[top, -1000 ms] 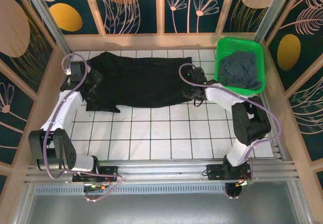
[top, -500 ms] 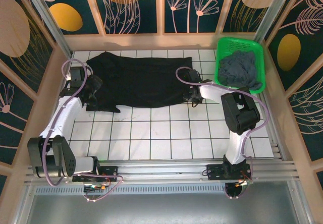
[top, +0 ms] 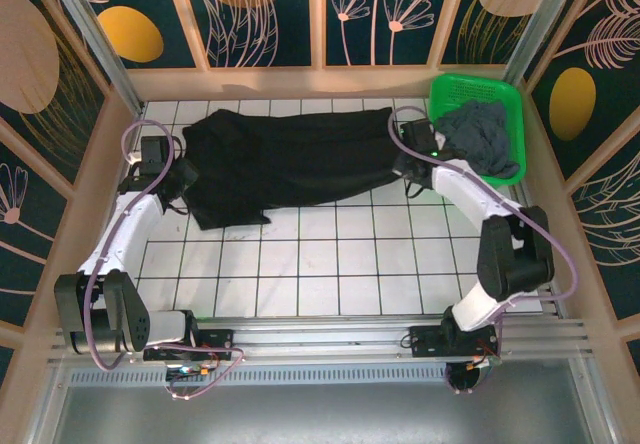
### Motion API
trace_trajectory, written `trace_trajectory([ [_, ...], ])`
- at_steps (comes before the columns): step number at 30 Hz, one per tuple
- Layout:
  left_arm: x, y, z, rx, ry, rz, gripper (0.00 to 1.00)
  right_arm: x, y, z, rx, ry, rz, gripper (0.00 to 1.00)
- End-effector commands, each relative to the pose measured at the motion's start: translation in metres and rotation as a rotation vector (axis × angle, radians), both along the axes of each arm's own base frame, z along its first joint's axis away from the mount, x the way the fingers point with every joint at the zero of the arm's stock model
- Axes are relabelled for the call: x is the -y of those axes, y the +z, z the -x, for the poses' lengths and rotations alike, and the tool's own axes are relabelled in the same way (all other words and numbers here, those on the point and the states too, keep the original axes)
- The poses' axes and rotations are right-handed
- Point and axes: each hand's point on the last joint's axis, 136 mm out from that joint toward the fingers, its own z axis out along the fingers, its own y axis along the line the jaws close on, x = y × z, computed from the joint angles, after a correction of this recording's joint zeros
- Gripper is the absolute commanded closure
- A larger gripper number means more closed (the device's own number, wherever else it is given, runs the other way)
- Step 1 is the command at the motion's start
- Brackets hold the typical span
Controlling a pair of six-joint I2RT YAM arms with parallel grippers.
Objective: Fold and stack the t-shirts
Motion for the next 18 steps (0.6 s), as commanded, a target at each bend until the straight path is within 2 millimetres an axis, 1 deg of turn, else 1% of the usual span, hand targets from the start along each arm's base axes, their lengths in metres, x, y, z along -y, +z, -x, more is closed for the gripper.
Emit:
trace_trajectory([
  [1, -0.006, -0.038, 0.022, -0.142, -0.009, -0.059, 0.54, 0.007, -0.012, 0.014, -0.076, 0.028, 0.062, 1.0],
  [4, 0.0, -0.06, 0.027, -0.184, -0.028, -0.027, 0.56, 0.0, -0.015, 0.013, -0.083, 0.048, 0.05, 1.0],
  [7, 0.007, -0.081, 0.032, -0.222, -0.04, 0.017, 0.55, -0.003, -0.015, 0.01, -0.08, 0.051, 0.038, 1.0],
  [9, 0.015, -0.088, 0.028, -0.21, -0.064, 0.059, 0.52, -0.007, -0.014, 0.01, -0.077, 0.064, 0.035, 1.0],
  [12, 0.025, -0.093, 0.016, -0.171, -0.085, 0.112, 0.45, -0.01, -0.016, 0.01, -0.076, 0.083, 0.029, 1.0],
  [14, 0.028, -0.095, 0.008, -0.152, -0.089, 0.134, 0.44, -0.012, -0.018, 0.011, -0.075, 0.089, 0.02, 1.0],
  [15, 0.029, -0.097, 0.005, -0.149, -0.09, 0.145, 0.45, -0.013, -0.02, 0.011, -0.077, 0.093, 0.016, 1.0],
  [16, 0.031, -0.102, 0.002, -0.157, -0.092, 0.155, 0.48, -0.013, -0.021, 0.012, -0.079, 0.093, 0.012, 1.0],
  [18, 0.032, -0.113, 0.001, -0.192, -0.091, 0.166, 0.56, -0.015, -0.021, 0.011, -0.078, 0.094, 0.006, 1.0],
])
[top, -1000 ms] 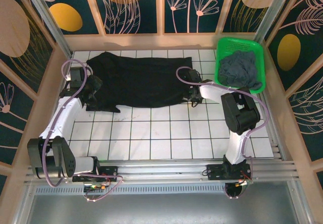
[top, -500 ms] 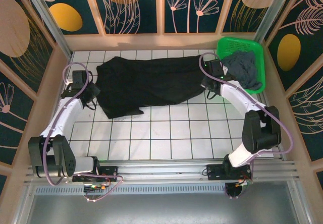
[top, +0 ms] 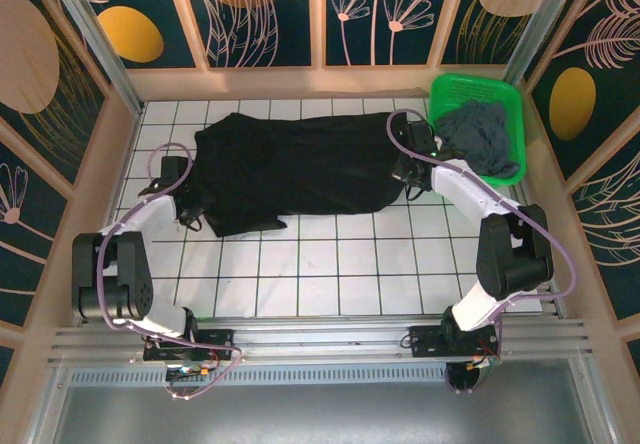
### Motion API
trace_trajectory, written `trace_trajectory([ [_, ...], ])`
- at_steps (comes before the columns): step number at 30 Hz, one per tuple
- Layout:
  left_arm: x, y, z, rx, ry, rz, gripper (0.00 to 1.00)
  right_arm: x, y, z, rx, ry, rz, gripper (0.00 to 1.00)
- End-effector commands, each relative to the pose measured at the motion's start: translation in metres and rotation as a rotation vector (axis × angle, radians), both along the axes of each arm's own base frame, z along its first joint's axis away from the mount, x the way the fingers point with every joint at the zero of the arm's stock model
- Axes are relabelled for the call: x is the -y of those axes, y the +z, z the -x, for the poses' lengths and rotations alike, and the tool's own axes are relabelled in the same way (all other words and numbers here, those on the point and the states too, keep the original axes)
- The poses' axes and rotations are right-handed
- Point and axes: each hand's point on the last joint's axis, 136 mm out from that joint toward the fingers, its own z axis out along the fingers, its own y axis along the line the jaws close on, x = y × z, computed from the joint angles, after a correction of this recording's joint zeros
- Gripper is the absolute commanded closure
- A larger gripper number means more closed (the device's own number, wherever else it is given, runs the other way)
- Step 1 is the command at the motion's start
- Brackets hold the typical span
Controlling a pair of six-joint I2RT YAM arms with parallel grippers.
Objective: Fold and stack the t-shirts
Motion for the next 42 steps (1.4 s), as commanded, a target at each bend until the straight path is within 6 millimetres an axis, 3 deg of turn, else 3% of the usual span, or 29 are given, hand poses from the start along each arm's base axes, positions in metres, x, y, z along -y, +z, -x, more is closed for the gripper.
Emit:
trace_trajectory([
  [1, 0.009, -0.011, -0.013, -0.002, -0.015, 0.05, 0.6, -0.006, -0.005, 0.002, -0.009, 0.024, -0.009, 1.0],
  [7, 0.016, -0.025, -0.012, -0.042, -0.032, 0.09, 0.7, -0.01, 0.0, -0.003, 0.006, 0.034, -0.026, 1.0],
  [11, 0.022, -0.011, -0.024, 0.003, -0.044, 0.119, 1.0, -0.016, 0.008, -0.011, 0.038, 0.055, -0.047, 1.0],
  [16, 0.014, 0.053, -0.047, 0.169, 0.001, 0.096, 1.0, -0.023, 0.049, -0.032, 0.181, 0.101, -0.075, 1.0],
  [20, 0.002, 0.109, -0.043, 0.321, 0.08, 0.07, 1.0, -0.024, 0.097, -0.032, 0.38, 0.127, -0.107, 1.0],
  [23, -0.009, 0.154, -0.024, 0.463, 0.159, 0.057, 1.0, -0.02, 0.128, -0.013, 0.515, 0.133, -0.127, 1.0],
  [29, -0.03, 0.254, 0.033, 0.814, 0.295, 0.042, 1.0, -0.009, 0.192, 0.04, 0.701, 0.124, -0.161, 1.0],
  [33, -0.031, 0.324, 0.066, 1.014, 0.301, 0.067, 1.0, 0.0, 0.248, 0.08, 0.83, 0.115, -0.215, 1.0],
  [35, -0.029, 0.351, 0.073, 1.069, 0.292, 0.075, 1.0, 0.004, 0.269, 0.093, 0.869, 0.106, -0.233, 1.0],
  [36, -0.029, 0.375, 0.078, 1.111, 0.289, 0.078, 1.0, 0.005, 0.279, 0.097, 0.885, 0.107, -0.24, 1.0],
  [39, -0.028, 0.394, 0.067, 1.103, 0.283, 0.082, 1.0, 0.001, 0.293, 0.091, 0.893, 0.123, -0.233, 1.0],
  [42, -0.025, 0.382, 0.037, 1.007, 0.275, 0.095, 1.0, -0.011, 0.293, 0.066, 0.86, 0.151, -0.222, 1.0],
])
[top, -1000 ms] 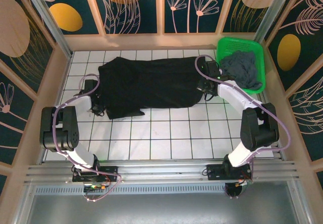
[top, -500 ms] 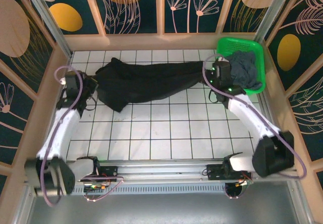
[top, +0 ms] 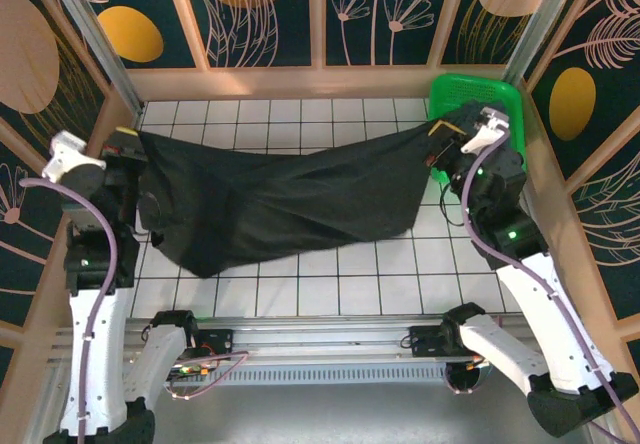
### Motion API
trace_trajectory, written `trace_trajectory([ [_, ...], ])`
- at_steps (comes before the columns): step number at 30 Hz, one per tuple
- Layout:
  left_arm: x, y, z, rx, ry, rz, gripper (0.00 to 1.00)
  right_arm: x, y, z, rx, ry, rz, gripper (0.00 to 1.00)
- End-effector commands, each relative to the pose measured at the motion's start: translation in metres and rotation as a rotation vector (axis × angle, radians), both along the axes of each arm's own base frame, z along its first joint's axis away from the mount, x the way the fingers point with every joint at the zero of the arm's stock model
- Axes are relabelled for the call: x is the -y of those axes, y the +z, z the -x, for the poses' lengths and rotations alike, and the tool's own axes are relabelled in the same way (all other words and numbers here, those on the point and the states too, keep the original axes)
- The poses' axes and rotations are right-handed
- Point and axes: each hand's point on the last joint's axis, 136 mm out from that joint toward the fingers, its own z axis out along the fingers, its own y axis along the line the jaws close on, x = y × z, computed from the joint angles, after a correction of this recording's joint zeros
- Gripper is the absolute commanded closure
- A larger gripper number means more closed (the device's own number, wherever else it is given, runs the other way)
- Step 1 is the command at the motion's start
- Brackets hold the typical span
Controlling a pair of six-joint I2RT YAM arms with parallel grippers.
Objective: Fold and stack the t-shirts
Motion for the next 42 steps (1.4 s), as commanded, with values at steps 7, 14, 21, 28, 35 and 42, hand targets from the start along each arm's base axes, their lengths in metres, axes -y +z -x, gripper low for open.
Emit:
trace_trajectory([
  [7, 0.014, -0.027, -0.111, -0.21, -0.101, -0.001, 1.0, -0.012, -0.008, -0.107, -0.092, 0.042, -0.039, 1.0],
  [14, 0.007, 0.055, -0.158, -0.101, -0.104, -0.074, 1.0, 0.001, 0.036, -0.155, -0.023, 0.011, -0.036, 1.0],
  [21, -0.012, 0.119, -0.114, -0.007, 0.008, -0.13, 1.0, 0.04, 0.078, -0.132, 0.058, -0.072, -0.054, 1.0],
  [28, -0.037, 0.007, -0.047, -0.261, 0.172, -0.086, 1.0, 0.045, -0.011, -0.073, -0.125, -0.078, -0.085, 1.0],
  [35, -0.025, -0.179, -0.007, -0.633, 0.113, -0.025, 0.44, 0.016, -0.208, -0.023, -0.636, 0.042, -0.11, 0.32],
  [42, -0.001, -0.261, 0.001, -0.821, -0.031, 0.024, 0.43, 0.013, -0.27, -0.002, -0.822, 0.011, -0.018, 0.29],
])
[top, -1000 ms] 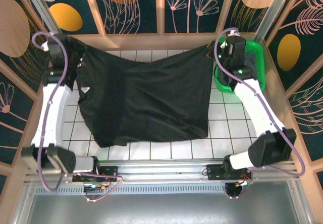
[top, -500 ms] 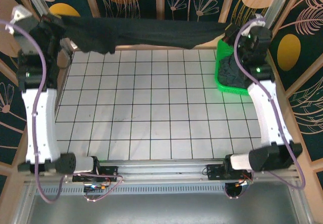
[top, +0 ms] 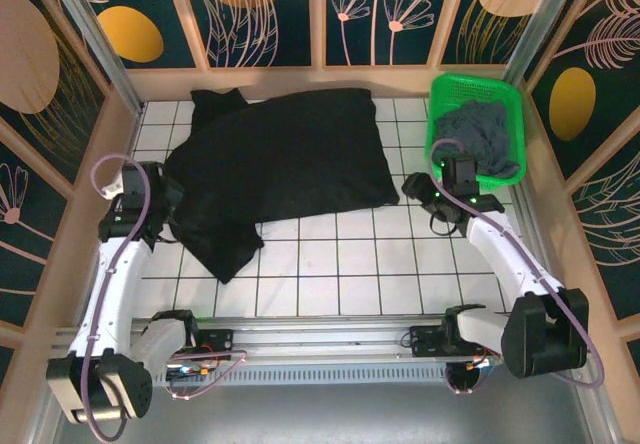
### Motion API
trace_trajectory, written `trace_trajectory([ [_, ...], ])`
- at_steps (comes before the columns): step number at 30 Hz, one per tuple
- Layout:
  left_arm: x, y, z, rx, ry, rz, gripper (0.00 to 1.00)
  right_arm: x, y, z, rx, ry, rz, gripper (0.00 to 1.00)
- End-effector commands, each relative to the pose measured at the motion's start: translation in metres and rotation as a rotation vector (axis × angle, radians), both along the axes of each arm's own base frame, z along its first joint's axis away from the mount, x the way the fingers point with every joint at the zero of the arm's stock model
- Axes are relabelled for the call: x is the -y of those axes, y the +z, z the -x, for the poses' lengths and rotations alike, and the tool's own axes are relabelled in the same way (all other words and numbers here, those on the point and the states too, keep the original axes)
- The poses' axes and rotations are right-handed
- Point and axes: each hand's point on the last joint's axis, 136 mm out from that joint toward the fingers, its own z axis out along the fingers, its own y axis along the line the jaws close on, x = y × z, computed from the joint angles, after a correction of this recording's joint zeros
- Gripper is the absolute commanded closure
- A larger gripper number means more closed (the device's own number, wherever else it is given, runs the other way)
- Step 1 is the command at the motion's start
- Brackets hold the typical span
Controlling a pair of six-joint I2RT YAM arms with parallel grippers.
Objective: Fold and stack the t-shirts
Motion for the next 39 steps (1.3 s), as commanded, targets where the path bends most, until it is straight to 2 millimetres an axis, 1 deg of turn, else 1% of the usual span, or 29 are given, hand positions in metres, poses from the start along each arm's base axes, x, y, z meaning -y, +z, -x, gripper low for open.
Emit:
trace_trajectory([
  [1, 0.012, -0.005, -0.003, 0.006, -0.049, 0.06, 0.44, -0.007, 0.007, 0.003, 0.01, 0.008, 0.02, 0.3],
  [4, 0.015, -0.016, 0.0, -0.024, -0.066, 0.066, 0.45, -0.02, -0.003, 0.009, -0.011, 0.033, 0.036, 0.34],
  [6, 0.017, -0.024, 0.001, -0.051, -0.077, 0.073, 0.47, -0.029, -0.011, 0.012, -0.02, 0.051, 0.044, 0.41],
  [8, 0.022, -0.031, 0.0, -0.067, -0.102, 0.093, 0.52, -0.034, -0.017, 0.01, -0.016, 0.06, 0.042, 0.47],
  [10, 0.025, -0.039, 0.002, -0.086, -0.114, 0.108, 0.56, -0.035, -0.02, 0.004, -0.006, 0.055, 0.041, 0.54],
  [12, 0.028, -0.051, 0.005, -0.115, -0.123, 0.118, 0.58, -0.036, -0.022, -0.005, 0.006, 0.052, 0.045, 0.57],
  [14, 0.031, -0.066, 0.011, -0.16, -0.14, 0.132, 0.58, -0.036, -0.029, -0.016, -0.009, 0.044, 0.039, 0.58],
  [17, 0.032, -0.085, 0.024, -0.233, -0.153, 0.131, 0.59, -0.037, -0.038, -0.029, -0.028, 0.041, 0.048, 0.65],
  [21, 0.03, -0.106, 0.044, -0.33, -0.155, 0.111, 0.59, -0.035, -0.048, -0.036, -0.041, 0.024, 0.06, 0.65],
  [24, 0.033, -0.123, 0.061, -0.39, -0.161, 0.133, 0.57, -0.034, -0.056, -0.036, -0.058, 0.02, 0.066, 0.65],
  [27, 0.043, -0.136, 0.074, -0.417, -0.165, 0.191, 0.55, -0.033, -0.06, -0.037, -0.065, 0.018, 0.072, 0.64],
  [30, 0.058, -0.144, 0.087, -0.437, -0.179, 0.251, 0.53, -0.033, -0.06, -0.041, -0.061, 0.017, 0.077, 0.63],
  [35, 0.084, -0.153, 0.102, -0.499, -0.246, 0.237, 0.5, -0.034, -0.058, -0.046, -0.057, 0.02, 0.077, 0.62],
  [39, 0.095, -0.167, 0.11, -0.523, -0.253, 0.255, 0.5, -0.035, -0.057, -0.048, -0.056, 0.017, 0.076, 0.62],
])
